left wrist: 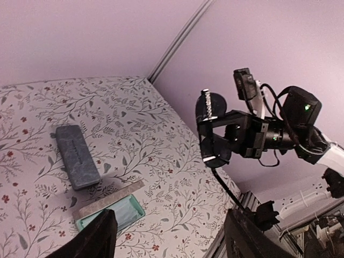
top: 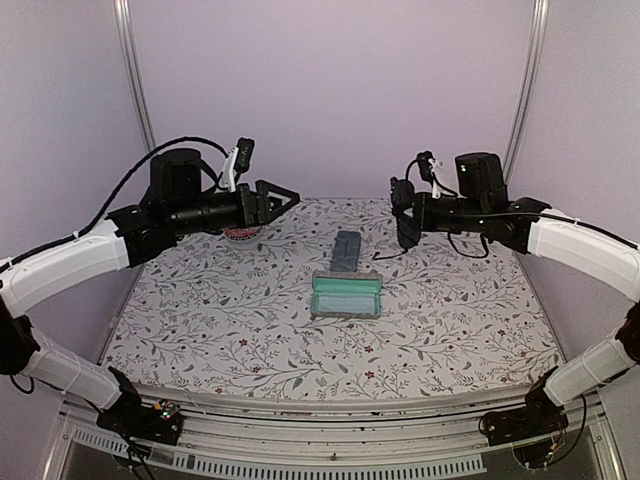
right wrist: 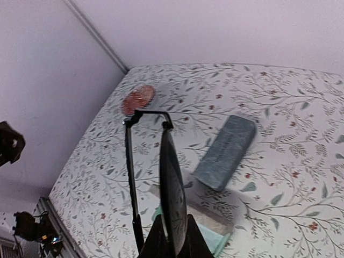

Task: Organize the sunglasses
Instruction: Fold the sunglasses.

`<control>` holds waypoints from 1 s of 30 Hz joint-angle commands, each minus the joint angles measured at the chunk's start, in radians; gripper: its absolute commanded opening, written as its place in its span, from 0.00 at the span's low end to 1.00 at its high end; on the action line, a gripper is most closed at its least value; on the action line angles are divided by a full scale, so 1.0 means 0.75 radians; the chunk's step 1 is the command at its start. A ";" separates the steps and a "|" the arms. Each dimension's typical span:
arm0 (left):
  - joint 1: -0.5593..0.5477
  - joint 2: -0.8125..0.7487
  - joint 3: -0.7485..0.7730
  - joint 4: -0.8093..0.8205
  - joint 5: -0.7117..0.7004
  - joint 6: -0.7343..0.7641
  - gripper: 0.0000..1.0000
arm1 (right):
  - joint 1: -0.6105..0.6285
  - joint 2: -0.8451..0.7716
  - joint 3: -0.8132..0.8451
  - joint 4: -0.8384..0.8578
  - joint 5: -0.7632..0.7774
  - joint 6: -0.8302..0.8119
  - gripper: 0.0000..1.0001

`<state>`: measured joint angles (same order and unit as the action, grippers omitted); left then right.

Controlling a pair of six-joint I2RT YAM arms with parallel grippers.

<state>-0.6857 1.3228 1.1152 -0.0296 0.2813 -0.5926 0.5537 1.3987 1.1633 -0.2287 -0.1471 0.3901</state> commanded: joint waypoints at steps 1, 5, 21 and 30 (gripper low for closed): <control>0.012 -0.043 0.006 0.217 0.232 -0.034 0.73 | 0.129 -0.021 -0.016 0.316 -0.351 -0.032 0.04; 0.009 -0.046 -0.016 0.284 0.329 -0.049 0.70 | 0.223 -0.002 -0.003 0.489 -0.532 0.033 0.04; -0.079 -0.053 -0.026 0.391 0.446 -0.014 0.34 | 0.405 0.145 0.151 0.756 -0.829 0.171 0.05; -0.115 -0.053 -0.046 0.402 0.503 0.002 0.29 | 0.409 0.171 0.163 0.755 -0.810 0.181 0.04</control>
<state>-0.7422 1.2911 1.0966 0.2687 0.6281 -0.6136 0.8497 1.5097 1.2503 0.2935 -0.7437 0.5163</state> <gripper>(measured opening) 0.291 0.057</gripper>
